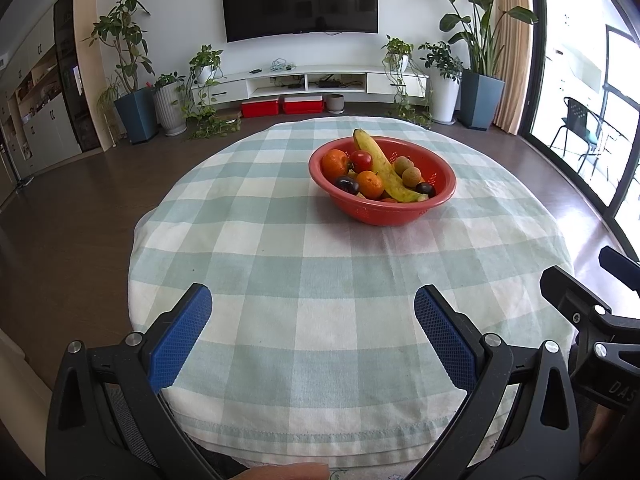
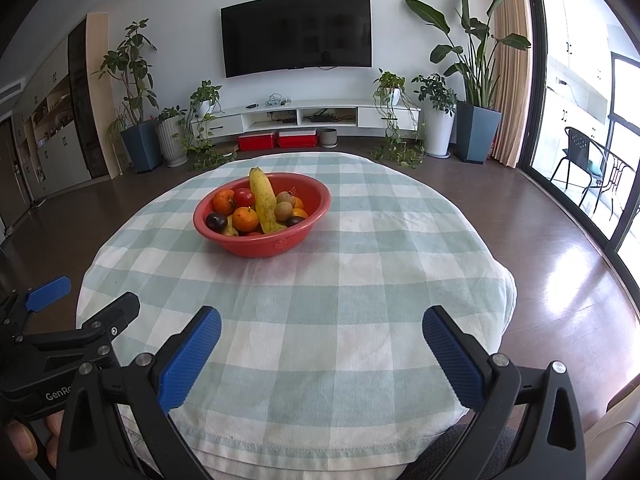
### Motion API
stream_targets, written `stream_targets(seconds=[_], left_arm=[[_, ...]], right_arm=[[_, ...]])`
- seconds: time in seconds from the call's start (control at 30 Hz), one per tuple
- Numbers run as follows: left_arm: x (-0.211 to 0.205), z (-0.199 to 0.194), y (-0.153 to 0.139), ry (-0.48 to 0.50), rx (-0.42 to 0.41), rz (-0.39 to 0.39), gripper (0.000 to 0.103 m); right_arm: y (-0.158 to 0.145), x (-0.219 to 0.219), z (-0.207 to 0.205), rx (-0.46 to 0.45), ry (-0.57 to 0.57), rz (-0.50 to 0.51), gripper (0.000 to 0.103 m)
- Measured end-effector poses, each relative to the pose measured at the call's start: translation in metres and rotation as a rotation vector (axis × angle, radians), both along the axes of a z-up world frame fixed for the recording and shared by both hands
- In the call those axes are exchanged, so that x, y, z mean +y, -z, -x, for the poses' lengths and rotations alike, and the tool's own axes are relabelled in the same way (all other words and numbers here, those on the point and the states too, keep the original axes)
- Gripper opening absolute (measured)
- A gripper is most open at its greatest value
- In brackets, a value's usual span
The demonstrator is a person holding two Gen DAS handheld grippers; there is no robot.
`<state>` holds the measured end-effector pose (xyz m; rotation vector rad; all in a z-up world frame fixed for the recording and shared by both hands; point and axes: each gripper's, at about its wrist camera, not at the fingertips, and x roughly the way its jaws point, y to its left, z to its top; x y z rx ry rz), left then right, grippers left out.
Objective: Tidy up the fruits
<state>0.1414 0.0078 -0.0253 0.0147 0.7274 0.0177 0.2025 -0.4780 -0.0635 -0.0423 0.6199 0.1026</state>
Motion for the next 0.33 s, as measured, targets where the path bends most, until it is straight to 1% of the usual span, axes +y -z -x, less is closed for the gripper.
stream_targets(seconds=[0.33], left_arm=[[0.0101,0.0006,0.0042,-0.007,-0.025,-0.013,0.103]], right_arm=[[0.0045,-0.0061,0.0098,0.018,0.004,-0.005,0.103]])
